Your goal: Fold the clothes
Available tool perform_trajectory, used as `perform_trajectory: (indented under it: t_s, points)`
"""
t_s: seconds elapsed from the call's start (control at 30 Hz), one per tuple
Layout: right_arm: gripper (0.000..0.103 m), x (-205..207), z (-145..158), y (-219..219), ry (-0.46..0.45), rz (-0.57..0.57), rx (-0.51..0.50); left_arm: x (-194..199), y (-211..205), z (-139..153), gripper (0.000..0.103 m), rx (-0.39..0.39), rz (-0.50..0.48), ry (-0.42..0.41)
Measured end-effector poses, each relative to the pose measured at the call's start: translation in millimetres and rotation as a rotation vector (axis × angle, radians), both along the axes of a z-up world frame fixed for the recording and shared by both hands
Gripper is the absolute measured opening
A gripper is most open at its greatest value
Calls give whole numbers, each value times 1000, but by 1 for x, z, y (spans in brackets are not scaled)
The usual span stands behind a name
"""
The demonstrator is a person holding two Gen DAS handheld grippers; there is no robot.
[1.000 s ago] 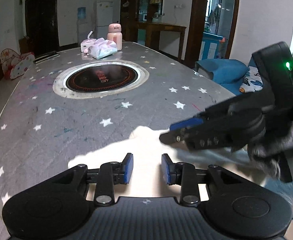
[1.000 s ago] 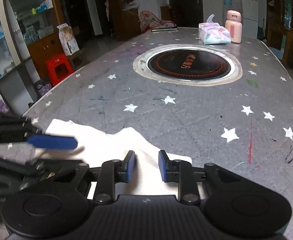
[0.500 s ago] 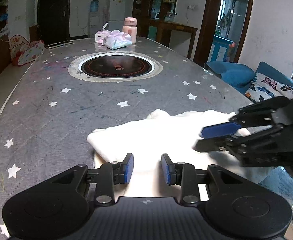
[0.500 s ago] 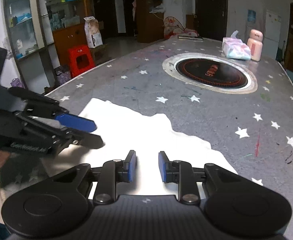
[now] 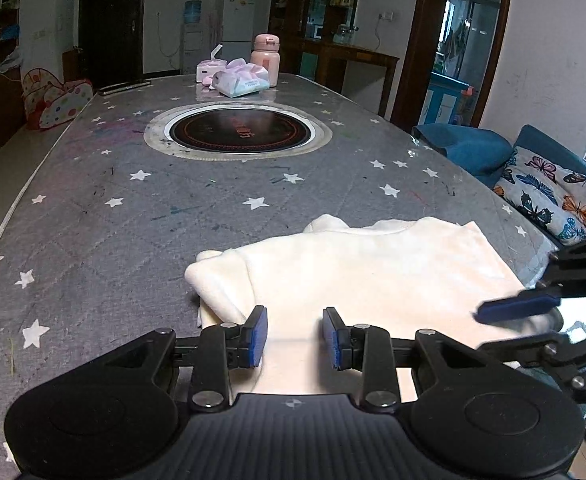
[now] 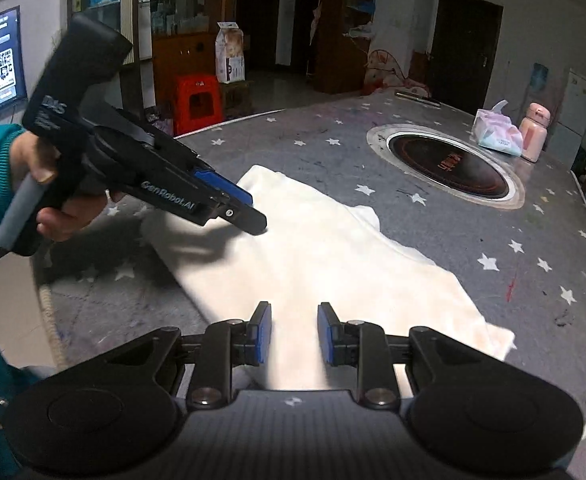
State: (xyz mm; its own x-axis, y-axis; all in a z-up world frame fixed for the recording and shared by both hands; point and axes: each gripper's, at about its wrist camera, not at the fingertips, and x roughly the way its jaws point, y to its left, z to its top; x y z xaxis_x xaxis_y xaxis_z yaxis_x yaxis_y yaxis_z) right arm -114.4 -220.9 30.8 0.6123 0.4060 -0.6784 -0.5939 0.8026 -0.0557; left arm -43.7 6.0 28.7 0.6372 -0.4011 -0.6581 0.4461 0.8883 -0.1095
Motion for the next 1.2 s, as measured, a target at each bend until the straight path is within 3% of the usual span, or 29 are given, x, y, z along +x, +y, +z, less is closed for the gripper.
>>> perform_trajectory:
  t_s: [0.27, 0.63, 0.77, 0.97, 1.2]
  points:
    - [24, -12, 1, -16, 5, -55, 60, 0, 4, 0, 37, 10, 11, -1]
    - [24, -28, -6, -67, 105, -208, 121, 0, 6, -1, 37, 21, 7, -5]
    - [24, -30, -5, -73, 121, -193, 130, -3, 2, 4, 37, 24, 0, -12]
    - [24, -8, 5, -75, 90, -216, 177, -15, -16, 16, 38, -8, -58, -39]
    - [22, 13, -8, -80, 142, -254, 213, -24, -36, 13, 40, -16, -119, -25]
